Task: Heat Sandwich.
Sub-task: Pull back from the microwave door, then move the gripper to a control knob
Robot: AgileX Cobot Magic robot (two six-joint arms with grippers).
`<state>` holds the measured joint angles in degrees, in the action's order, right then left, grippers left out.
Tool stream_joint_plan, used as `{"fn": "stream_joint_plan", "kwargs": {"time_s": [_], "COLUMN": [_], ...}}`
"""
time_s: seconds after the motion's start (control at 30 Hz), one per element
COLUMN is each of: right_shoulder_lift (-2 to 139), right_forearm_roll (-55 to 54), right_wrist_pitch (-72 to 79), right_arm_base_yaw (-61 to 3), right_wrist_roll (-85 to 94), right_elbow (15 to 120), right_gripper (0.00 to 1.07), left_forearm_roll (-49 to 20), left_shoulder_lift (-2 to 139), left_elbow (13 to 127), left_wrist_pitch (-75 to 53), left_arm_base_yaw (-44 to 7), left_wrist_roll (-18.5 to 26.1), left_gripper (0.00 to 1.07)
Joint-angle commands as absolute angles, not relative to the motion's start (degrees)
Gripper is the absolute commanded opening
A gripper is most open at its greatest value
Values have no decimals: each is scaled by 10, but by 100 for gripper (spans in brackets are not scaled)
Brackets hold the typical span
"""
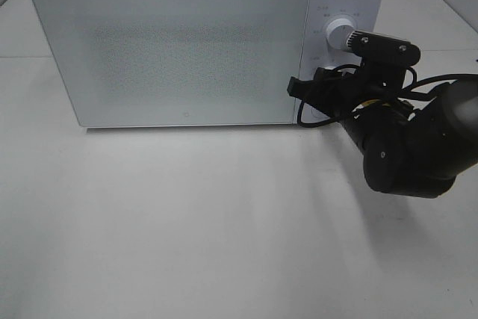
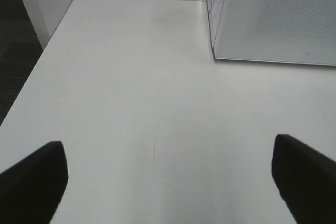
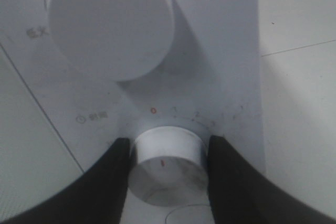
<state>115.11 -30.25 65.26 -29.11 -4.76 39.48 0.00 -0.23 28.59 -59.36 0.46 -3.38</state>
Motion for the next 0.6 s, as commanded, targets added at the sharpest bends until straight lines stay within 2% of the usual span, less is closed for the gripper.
{"fn": "stream_joint_plan", "kwargs": {"time_s": [0.03,0.6], "right_shoulder_lift": [1149,1149], "right_forearm_roll": [-301,-300], "right_wrist_pitch": [681,702], "right_arm_base_yaw": [-288,-288], "right_wrist_roll": [-88,-392], "right_elbow": [396,396], "right_gripper": [6,7], "left_forearm_roll": [-5,-5], "left_shoulder_lift": [-18,-18], "left_elbow": [284,284], "left_wrist_pitch": [-589,-589], "left_arm_base_yaw": [6,6], "left_wrist_roll": [-33,-33], "left_gripper": [101,101]}}
